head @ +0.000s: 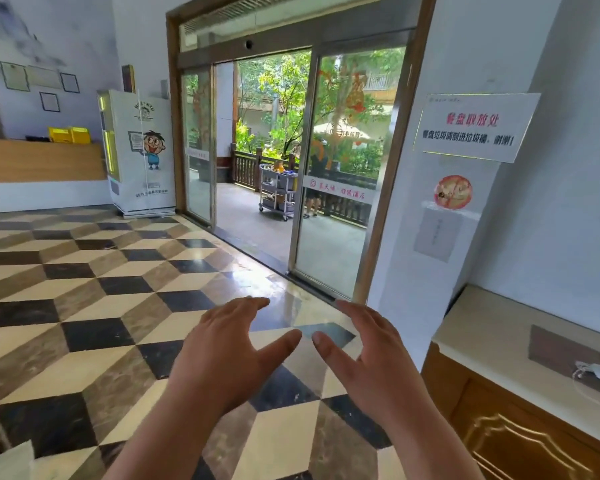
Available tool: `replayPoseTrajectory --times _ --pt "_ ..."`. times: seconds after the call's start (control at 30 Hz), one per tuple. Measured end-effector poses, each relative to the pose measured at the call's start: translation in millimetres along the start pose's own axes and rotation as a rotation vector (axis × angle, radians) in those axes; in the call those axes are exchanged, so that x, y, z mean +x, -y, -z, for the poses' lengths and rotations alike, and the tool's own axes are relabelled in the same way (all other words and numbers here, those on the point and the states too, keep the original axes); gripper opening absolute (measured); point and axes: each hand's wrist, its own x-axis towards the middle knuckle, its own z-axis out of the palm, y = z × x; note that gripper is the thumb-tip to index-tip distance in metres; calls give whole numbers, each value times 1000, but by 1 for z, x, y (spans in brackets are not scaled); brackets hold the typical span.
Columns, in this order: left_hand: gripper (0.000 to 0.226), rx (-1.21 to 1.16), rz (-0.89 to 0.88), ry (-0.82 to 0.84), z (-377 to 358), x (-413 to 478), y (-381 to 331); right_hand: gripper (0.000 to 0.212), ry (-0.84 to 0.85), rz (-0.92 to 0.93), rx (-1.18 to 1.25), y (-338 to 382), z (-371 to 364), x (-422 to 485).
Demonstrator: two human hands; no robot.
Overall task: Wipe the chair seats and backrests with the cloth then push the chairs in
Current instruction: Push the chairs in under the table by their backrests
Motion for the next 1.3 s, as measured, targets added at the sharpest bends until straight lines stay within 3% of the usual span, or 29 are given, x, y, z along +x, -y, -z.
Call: replayPoseTrajectory --times 0.3,0.43,0.57,0.73,0.83,1.03,1.3 --pt "111 40 -77 30 -87 151 -10 99 -91 -25 -52 -72 -8 137" --pt "101 251 -90 -4 -119 220 12 89 -104 106 -157 -109 -37 226" --pt "115 426 18 -17 -120 288 39 94 -14 270 -199 -115 -69 329" --pt "100 537 229 -142 -90 355 78 88 24 434 -91 -75 -108 453" --pt "103 608 329 -179 -83 371 104 84 71 552 -38 -39 -159 492" --pt "94 610 505 -266 -67 398 204 96 245 683 22 37 -277 554" --pt "94 593 565 -207 -36 477 355 88 290 728 -83 128 -388 664"
